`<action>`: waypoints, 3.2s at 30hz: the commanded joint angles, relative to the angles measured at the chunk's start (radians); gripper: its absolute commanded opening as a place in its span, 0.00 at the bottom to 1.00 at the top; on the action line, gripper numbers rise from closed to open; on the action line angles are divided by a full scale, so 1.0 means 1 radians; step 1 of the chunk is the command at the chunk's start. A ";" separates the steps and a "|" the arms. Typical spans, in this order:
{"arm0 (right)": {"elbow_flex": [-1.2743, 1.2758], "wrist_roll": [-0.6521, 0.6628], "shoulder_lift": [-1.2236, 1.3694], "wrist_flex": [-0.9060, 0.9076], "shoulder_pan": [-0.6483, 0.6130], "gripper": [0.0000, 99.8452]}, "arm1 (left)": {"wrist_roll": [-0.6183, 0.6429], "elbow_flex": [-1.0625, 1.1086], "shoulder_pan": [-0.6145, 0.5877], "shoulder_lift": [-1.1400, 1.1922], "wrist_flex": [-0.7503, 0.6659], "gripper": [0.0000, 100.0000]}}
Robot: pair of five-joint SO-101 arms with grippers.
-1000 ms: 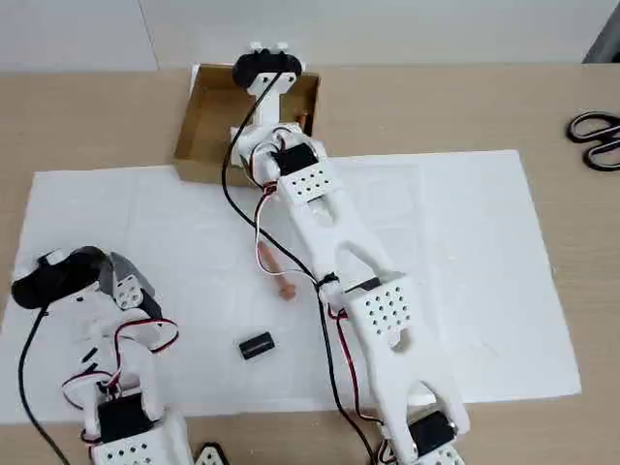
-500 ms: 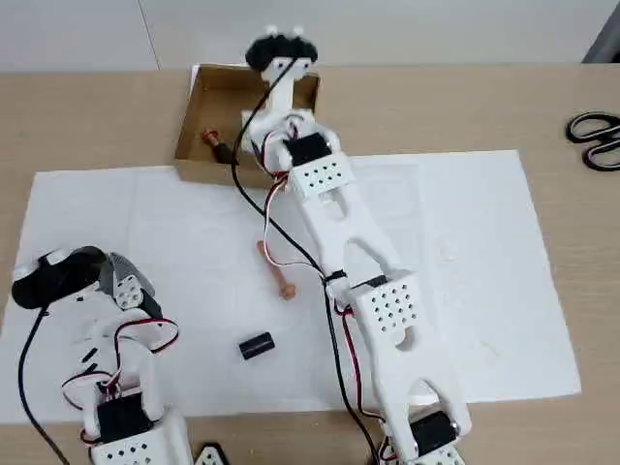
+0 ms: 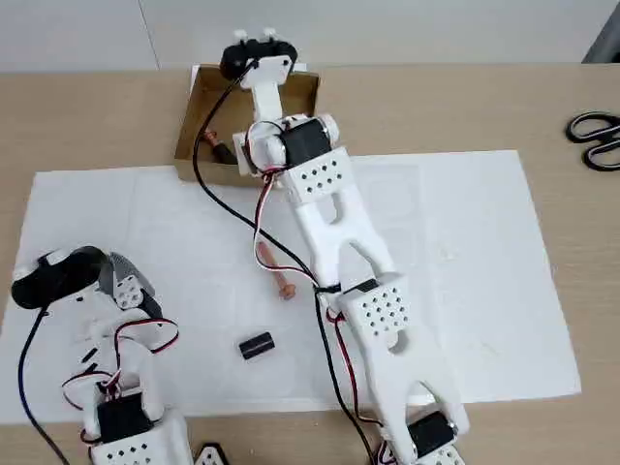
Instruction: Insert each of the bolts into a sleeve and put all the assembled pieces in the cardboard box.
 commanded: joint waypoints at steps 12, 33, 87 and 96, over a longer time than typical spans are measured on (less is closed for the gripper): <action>-0.103 0.014 -0.056 0.074 -0.045 0.19 | -0.002 -0.084 0.002 -0.008 0.032 0.01; 0.919 0.008 -0.711 0.073 -0.114 0.03 | -0.117 -0.214 0.006 -0.008 0.296 0.01; 1.453 0.720 -0.923 -0.008 -0.409 0.13 | -0.393 -0.211 -0.713 -0.008 0.296 0.01; 1.487 0.749 -0.895 -0.004 -0.414 0.13 | -0.393 -0.209 -0.953 -0.008 0.296 0.01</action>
